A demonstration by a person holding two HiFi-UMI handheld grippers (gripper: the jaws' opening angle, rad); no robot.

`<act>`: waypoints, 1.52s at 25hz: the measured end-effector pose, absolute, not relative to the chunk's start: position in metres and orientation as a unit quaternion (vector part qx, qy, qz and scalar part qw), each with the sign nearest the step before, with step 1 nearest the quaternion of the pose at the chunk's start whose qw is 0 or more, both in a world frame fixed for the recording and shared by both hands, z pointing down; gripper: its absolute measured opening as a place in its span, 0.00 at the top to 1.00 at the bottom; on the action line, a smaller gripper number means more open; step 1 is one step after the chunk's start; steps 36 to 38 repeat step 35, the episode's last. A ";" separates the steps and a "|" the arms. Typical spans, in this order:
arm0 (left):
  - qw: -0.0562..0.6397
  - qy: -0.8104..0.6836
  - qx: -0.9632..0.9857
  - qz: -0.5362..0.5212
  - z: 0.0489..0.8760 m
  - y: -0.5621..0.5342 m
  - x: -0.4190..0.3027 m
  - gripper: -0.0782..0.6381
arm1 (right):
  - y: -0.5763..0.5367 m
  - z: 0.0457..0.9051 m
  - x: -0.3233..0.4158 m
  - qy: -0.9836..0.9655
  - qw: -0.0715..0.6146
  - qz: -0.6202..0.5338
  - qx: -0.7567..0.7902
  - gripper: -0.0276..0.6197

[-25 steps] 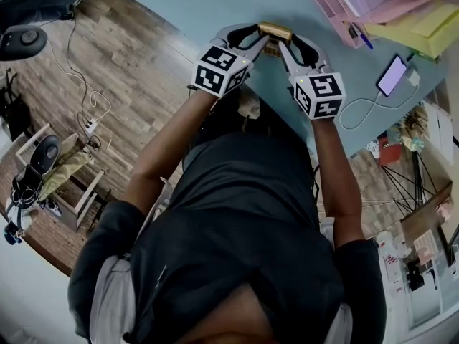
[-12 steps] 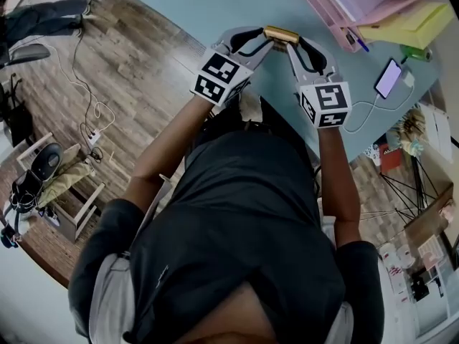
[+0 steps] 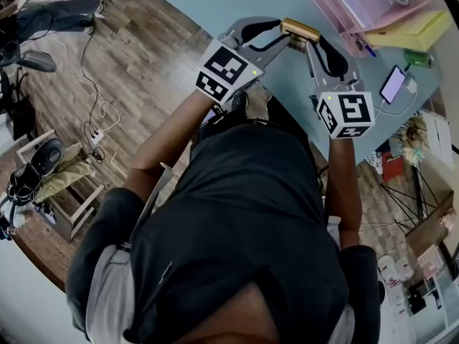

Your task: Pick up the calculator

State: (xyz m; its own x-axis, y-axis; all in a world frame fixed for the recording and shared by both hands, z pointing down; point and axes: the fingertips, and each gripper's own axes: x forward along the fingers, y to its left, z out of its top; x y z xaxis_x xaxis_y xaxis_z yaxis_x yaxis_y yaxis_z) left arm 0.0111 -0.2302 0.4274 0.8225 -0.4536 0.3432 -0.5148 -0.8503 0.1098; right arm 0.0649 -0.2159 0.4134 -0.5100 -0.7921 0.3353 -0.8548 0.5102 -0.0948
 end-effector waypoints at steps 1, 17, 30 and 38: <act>0.092 -0.255 0.951 0.148 0.419 -0.230 0.009 0.65 | -0.215 0.405 0.062 -0.860 0.122 0.119 0.481 0.82; 0.011 -0.250 0.964 0.084 0.328 -0.209 -0.020 0.64 | -0.185 0.314 0.030 -0.861 0.114 0.025 0.495 0.85; -0.007 -0.232 0.971 0.063 0.309 -0.180 -0.031 0.64 | -0.155 0.293 0.019 -0.855 0.117 0.004 0.504 0.85; -0.003 -0.228 0.972 0.063 0.311 -0.170 -0.031 0.64 | -0.145 0.295 0.018 -0.854 0.122 0.006 0.506 0.85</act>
